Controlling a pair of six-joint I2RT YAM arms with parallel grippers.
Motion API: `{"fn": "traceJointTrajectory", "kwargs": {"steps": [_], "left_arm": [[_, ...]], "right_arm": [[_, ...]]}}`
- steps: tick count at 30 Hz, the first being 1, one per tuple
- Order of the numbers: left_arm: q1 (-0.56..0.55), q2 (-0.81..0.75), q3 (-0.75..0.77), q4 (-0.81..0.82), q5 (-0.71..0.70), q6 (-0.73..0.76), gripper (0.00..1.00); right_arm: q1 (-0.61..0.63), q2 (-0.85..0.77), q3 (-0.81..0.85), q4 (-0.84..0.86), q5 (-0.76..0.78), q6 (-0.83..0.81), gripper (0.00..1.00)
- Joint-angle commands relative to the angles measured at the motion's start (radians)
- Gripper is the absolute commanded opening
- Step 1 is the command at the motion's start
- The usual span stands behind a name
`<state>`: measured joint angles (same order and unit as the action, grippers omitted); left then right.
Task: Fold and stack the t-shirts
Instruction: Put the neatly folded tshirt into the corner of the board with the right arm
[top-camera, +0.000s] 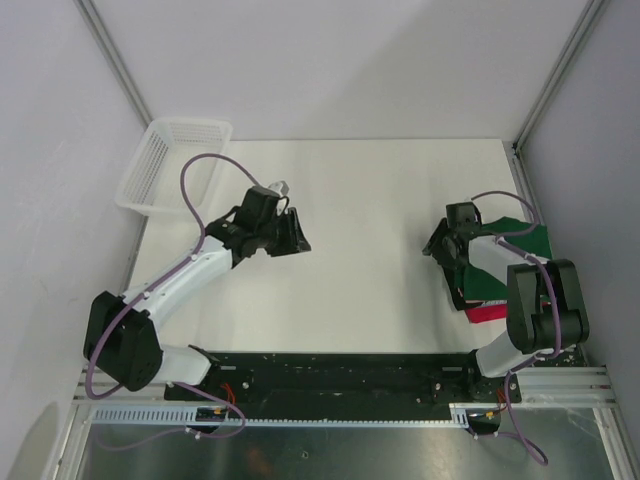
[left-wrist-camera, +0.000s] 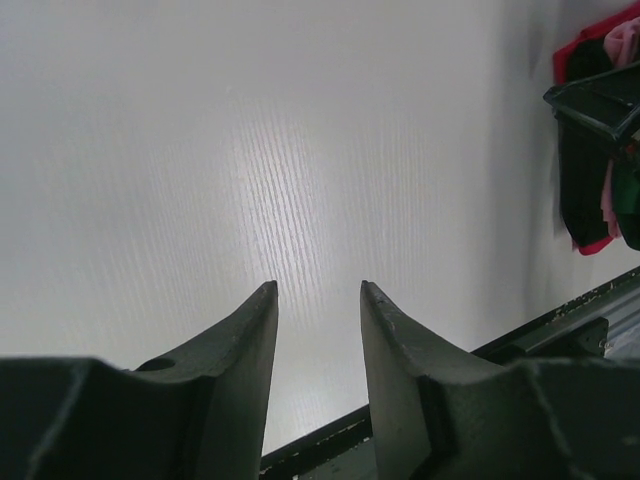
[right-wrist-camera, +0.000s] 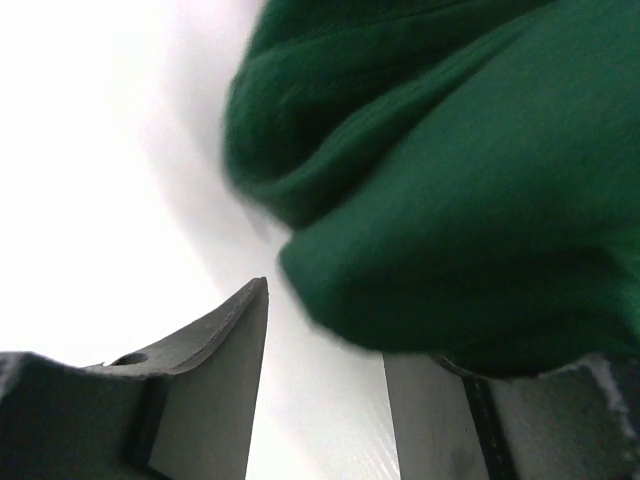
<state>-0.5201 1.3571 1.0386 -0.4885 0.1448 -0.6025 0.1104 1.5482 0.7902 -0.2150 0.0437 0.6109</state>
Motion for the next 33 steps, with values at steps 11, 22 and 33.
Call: {"fn": "traceJointTrajectory", "kwargs": {"steps": [11,22,33], "left_arm": [[0.029,-0.198,-0.099,0.019,-0.094,0.122,0.62],[0.038,-0.501,-0.213,-0.024,-0.182,0.206,0.99],[0.038,-0.531,-0.203,-0.049,-0.220,0.210,0.99]], "right_arm": [[0.346,-0.201,0.251,-0.146,0.058,0.035,0.66],[0.464,-0.495,0.252,-0.328,0.082,-0.015,0.92],[0.483,-0.560,0.250,-0.363,0.127,-0.017,0.99]]}}
